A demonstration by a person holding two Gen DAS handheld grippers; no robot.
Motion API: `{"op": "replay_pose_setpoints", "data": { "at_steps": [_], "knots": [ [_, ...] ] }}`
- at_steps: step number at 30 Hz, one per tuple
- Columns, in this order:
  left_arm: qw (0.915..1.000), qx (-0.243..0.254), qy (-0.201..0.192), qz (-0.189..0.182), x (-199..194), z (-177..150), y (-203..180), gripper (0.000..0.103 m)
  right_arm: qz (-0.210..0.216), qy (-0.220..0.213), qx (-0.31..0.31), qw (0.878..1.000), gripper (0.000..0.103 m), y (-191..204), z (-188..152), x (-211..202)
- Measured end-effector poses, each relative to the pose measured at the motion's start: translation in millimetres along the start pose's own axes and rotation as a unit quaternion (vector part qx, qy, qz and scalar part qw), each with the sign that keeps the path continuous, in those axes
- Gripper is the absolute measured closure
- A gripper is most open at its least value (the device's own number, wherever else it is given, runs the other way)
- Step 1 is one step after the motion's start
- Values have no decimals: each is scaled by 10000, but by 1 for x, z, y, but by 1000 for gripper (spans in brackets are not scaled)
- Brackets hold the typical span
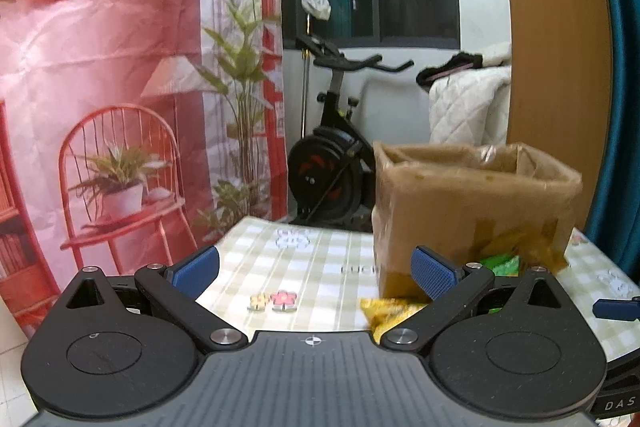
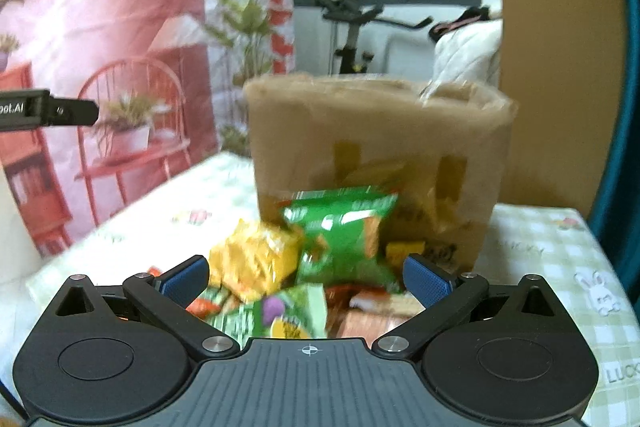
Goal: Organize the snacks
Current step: 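Move both tools to the snack pile and close the right gripper on the green rice cracker bag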
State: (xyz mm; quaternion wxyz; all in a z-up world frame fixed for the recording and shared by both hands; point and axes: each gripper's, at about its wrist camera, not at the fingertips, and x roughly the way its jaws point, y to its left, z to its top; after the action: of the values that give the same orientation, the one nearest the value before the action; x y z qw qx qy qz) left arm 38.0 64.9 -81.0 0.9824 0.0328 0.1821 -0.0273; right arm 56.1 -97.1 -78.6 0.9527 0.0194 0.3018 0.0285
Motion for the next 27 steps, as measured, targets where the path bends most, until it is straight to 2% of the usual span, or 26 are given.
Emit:
{"op": "replay_pose_setpoints", "data": {
  "at_steps": [6,13,17,20,25,27],
  "knots": [
    [9998,-16,195,-76,8,-17,5,1,223,353,95,9991,1,-2,-15,15],
    [9989,111,320,-326,10,-30,2,1,394,604,368,9967,1,-11,-22,23],
    [9974,100,433,-572,14,-33,-2,1,343,636,321,9969,1,-12,-21,17],
    [9953,112,552,-784,15,-40,-7,6,311,721,260,9966,1,-15,-23,10],
    [9889,186,883,-1177,18,-58,-18,8,304,922,-18,9953,1,-20,-30,-2],
    [9858,214,1020,-1320,21,-65,-22,10,309,1013,-60,9944,5,-23,-33,-5]
  ]
}}
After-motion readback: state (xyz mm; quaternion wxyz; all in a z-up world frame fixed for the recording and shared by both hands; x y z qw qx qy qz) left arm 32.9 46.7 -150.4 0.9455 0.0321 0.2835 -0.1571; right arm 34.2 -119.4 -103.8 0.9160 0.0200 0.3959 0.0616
